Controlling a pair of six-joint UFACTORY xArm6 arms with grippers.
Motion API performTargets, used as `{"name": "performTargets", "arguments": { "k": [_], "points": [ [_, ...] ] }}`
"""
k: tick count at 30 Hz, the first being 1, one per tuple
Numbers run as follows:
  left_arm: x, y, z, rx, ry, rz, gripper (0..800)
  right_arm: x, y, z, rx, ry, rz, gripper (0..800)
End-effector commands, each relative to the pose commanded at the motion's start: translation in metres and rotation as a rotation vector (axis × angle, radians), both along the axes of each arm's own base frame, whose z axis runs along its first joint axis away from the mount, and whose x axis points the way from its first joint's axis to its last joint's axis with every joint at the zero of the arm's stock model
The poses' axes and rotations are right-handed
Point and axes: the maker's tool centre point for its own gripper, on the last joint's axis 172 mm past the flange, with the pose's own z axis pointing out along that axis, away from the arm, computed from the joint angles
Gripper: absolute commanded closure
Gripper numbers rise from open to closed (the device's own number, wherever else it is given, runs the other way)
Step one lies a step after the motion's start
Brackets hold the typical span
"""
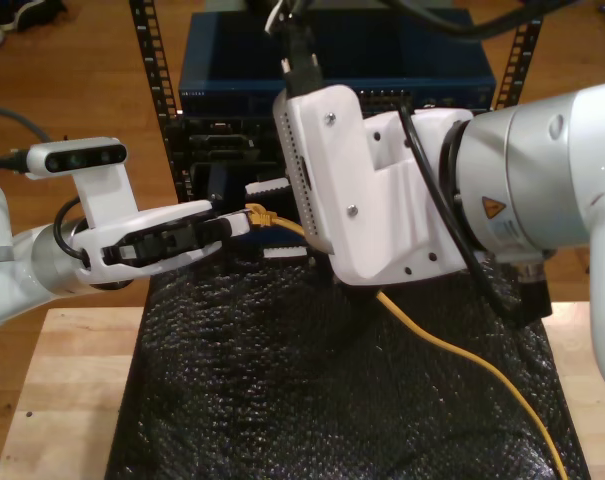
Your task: Grab the cable and plug it in
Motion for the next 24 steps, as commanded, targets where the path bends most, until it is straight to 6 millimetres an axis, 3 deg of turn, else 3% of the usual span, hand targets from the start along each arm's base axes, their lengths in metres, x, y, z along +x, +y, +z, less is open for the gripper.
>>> {"name": "performTargets", "arguments": {
  "k": [7, 14, 24],
  "points": [
    [-0.0022, 0.0005, 0.0021, -0.006, 0.004, -0.012, 772, 0.0011, 0.0003, -0.0003, 0.002, 0.000, -0.003, 442],
    [-0.0022, 0.0005, 0.0021, -0.002, 0.015, -0.019, 771, 0.0046, -0.0009, 0.0017, 0.012, -0.010, -0.016, 537],
    [-0.0028, 0.0009, 0.0020, -0.002, 0.020, -0.024, 771, 0.0041, -0.0011, 0.0011, 0.011, -0.008, -0.016, 553]
  ]
}}
